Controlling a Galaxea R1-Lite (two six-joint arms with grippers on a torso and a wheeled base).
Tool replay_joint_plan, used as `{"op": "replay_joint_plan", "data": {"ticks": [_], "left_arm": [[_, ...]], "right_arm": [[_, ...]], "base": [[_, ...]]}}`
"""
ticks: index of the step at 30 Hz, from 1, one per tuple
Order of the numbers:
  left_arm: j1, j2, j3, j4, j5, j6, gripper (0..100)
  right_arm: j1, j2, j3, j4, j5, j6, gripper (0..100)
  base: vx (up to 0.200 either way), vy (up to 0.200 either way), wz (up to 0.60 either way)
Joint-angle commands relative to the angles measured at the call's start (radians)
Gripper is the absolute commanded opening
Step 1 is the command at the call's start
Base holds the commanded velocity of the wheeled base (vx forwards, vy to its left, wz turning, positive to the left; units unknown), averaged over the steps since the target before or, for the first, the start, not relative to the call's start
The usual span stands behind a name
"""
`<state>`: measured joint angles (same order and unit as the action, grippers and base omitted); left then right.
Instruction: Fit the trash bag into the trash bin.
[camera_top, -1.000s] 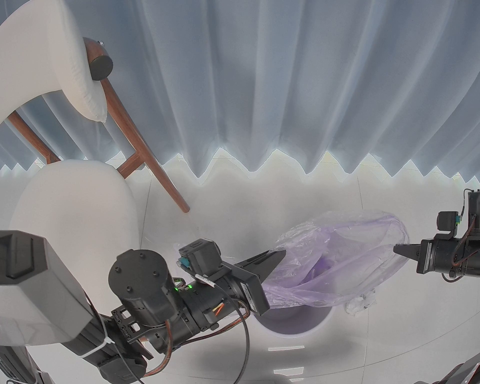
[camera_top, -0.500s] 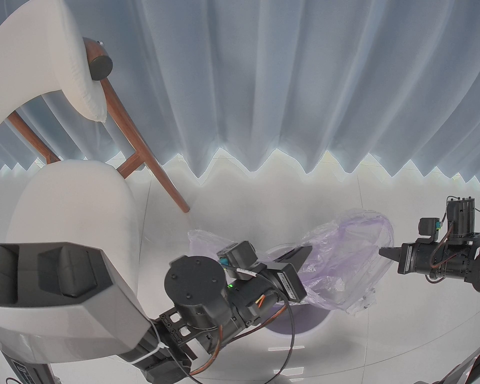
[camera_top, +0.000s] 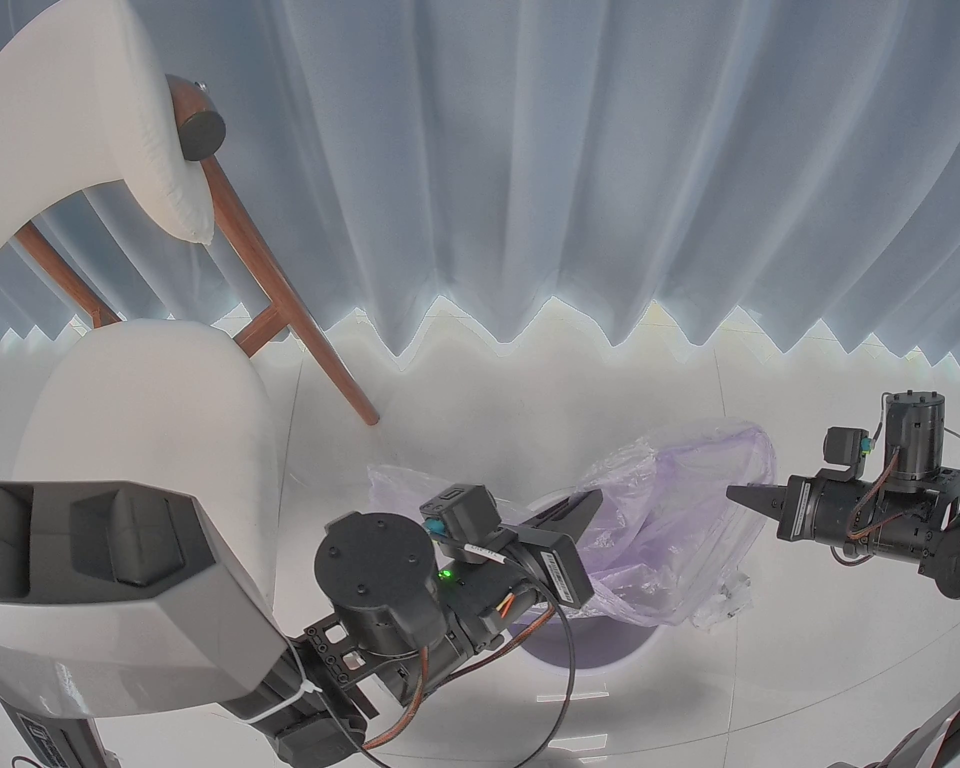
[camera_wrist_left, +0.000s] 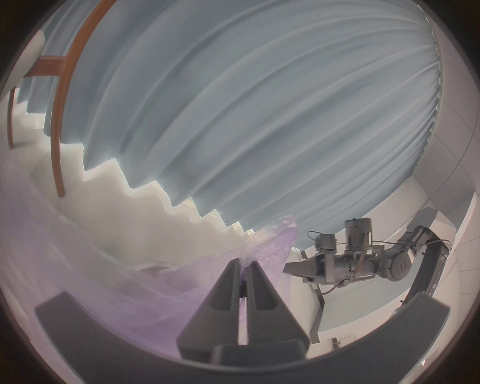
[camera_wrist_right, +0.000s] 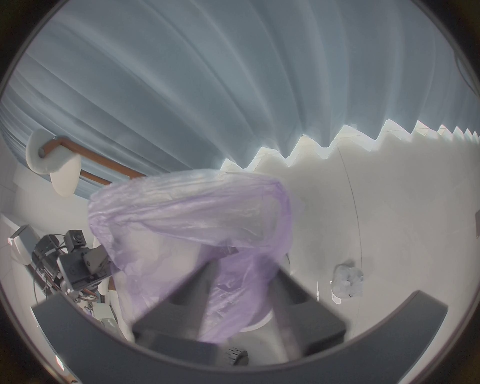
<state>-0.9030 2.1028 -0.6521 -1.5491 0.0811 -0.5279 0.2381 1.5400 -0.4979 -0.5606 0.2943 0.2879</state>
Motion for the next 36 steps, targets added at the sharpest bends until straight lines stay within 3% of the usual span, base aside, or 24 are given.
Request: {"op": "replay_joint_plan", "data": {"ticks": [1, 4, 5, 15, 20, 21, 22, 24, 27, 32, 36], "left_arm": [[0.032, -0.017, 0.008, 0.0, 0.002, 0.019, 0], [0.035, -0.018, 0.006, 0.0, 0.002, 0.02, 0], [0.035, -0.013, 0.008, 0.0, 0.002, 0.02, 0], [0.033, -0.006, 0.006, 0.0, 0.003, 0.02, 0], [0.032, -0.004, 0.006, 0.0, 0.003, 0.022, 0], [0.033, -0.006, 0.006, 0.0, 0.003, 0.022, 0], [0.033, -0.006, 0.006, 0.0, 0.003, 0.022, 0], [0.035, -0.007, 0.005, 0.0, 0.003, 0.022, 0], [0.033, -0.007, 0.005, 0.0, 0.003, 0.022, 0], [0.03, -0.01, 0.003, 0.0, 0.003, 0.02, 0], [0.03, -0.018, 0.005, 0.0, 0.003, 0.02, 0]], "right_arm": [[0.001, -0.093, -0.027, -0.001, -0.006, 0.068, 100], [-0.022, -0.126, -0.076, 0.013, -0.007, 0.159, 100], [-0.069, -0.12, -0.099, 0.024, -0.007, 0.178, 100], [-0.281, 0.032, -0.16, 0.028, -0.055, 0.131, 100], [-0.295, 0.14, -0.148, 0.019, -0.13, 0.05, 100], [-0.283, 0.203, -0.116, 0.008, -0.162, 0.002, 100], [-0.276, 0.224, -0.105, -0.005, -0.168, -0.007, 0], [-0.264, 0.259, -0.084, -0.039, -0.179, -0.018, 0], [-0.24, 0.388, -0.028, -0.202, -0.214, -0.052, 0], [-0.131, 0.512, 0.051, -0.467, -0.222, -0.049, 0], [-0.026, 0.591, 0.062, -0.696, -0.254, 0.037, 0]], "base": [[0.0, 0.0, 0.0], [0.0, 0.0, 0.0], [0.0, 0.0, 0.0], [0.0, 0.0, 0.0], [0.0, 0.0, 0.0], [0.0, 0.0, 0.0], [0.0, 0.0, 0.0], [0.0, 0.0, 0.0], [0.0, 0.0, 0.0], [0.0, 0.0, 0.0], [0.0, 0.0, 0.0]]}}
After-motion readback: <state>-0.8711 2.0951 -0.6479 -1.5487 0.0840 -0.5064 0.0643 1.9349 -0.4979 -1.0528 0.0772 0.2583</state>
